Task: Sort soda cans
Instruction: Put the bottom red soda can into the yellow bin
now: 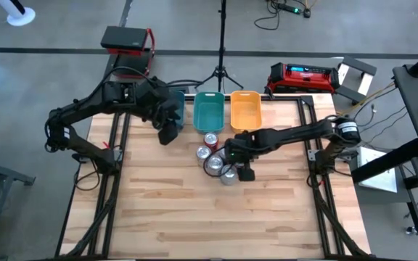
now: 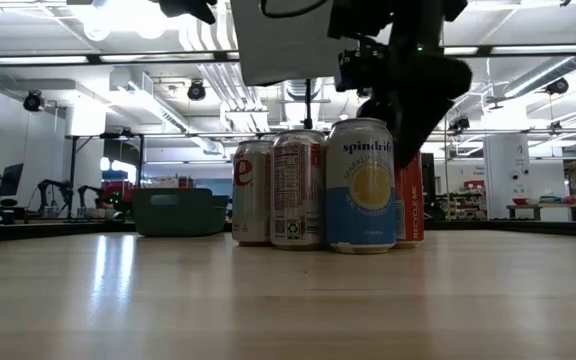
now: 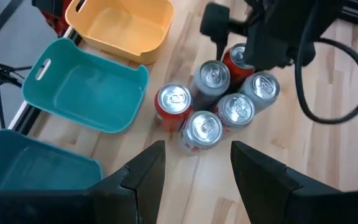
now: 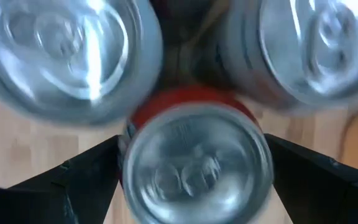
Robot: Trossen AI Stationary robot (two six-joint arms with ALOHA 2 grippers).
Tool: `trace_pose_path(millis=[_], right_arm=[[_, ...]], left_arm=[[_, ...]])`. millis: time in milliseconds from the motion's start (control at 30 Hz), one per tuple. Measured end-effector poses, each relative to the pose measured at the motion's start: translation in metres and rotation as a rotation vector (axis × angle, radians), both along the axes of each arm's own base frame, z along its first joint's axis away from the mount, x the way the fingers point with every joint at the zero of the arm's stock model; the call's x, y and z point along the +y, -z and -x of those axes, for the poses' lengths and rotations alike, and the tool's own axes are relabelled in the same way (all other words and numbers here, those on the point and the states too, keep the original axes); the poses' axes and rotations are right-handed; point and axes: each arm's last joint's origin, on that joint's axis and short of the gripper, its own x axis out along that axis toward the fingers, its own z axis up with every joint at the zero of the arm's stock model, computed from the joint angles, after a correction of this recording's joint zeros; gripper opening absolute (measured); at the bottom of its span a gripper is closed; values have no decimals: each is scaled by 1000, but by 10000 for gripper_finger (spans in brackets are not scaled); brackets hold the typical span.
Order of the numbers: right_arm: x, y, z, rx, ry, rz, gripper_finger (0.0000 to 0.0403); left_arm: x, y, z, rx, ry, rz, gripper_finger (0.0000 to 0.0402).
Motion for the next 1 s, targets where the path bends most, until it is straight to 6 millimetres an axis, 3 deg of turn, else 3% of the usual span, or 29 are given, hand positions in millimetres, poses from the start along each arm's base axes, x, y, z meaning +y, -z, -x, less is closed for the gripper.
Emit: trace_pose_path(millis=[200,467,633,733,1000], right_arm=[[-1,12,-5,32,13,-11,354],[-1,17,-6,47,26,-15,302],[-1,13,-3,53,69,-39,307],[-1,-1,1,46,121,-59,315],[-11,-60,22,23,238,-18,297]], left_arm=[[1,-1,-1,-16,-21,-6,167],[3,-1,-1,-4,-65,-65,167],[3,-1,-1,1,-46,-83,167],[3,-1,-1,5,-48,-103,167],[4,-5,-5,-46,-27,-142,167]])
